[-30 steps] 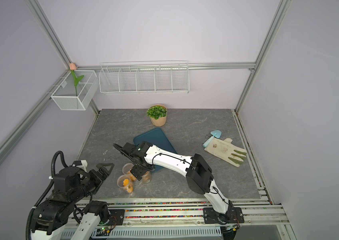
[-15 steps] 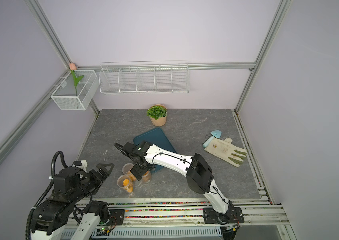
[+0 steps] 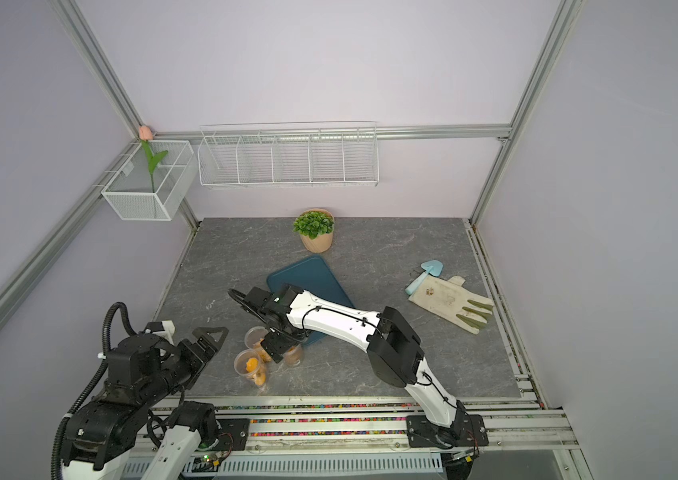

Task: Pour the cookies out of the jar
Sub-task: Pick up the jar from the center of the board.

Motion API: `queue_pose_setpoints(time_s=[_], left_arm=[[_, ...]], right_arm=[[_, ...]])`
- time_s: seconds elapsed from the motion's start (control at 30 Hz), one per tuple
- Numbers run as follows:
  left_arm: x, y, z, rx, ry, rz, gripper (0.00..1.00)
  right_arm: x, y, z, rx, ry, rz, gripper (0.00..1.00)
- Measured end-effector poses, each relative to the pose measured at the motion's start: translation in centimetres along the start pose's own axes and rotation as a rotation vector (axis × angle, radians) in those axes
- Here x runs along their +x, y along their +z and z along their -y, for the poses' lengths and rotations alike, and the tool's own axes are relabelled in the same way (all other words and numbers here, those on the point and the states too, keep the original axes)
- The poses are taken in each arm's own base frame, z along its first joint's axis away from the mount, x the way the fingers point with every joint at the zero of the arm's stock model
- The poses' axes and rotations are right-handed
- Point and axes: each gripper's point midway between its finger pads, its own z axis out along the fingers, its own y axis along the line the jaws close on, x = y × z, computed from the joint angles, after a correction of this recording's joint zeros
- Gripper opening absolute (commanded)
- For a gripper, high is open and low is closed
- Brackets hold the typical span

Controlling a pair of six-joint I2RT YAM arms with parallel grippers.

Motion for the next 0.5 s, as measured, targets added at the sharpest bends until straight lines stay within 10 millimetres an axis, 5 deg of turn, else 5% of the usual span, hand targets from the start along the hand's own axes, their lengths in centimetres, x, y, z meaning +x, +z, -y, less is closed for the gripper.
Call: queue_pose_setpoints(time_s=[0.5], left_arm=[[0.05,-0.12,-0.05,0.004,0.000,0.003,0.99]], right_arm=[[0.09,0.00,-0.15,-0.008,0.005,-0.004,0.66]])
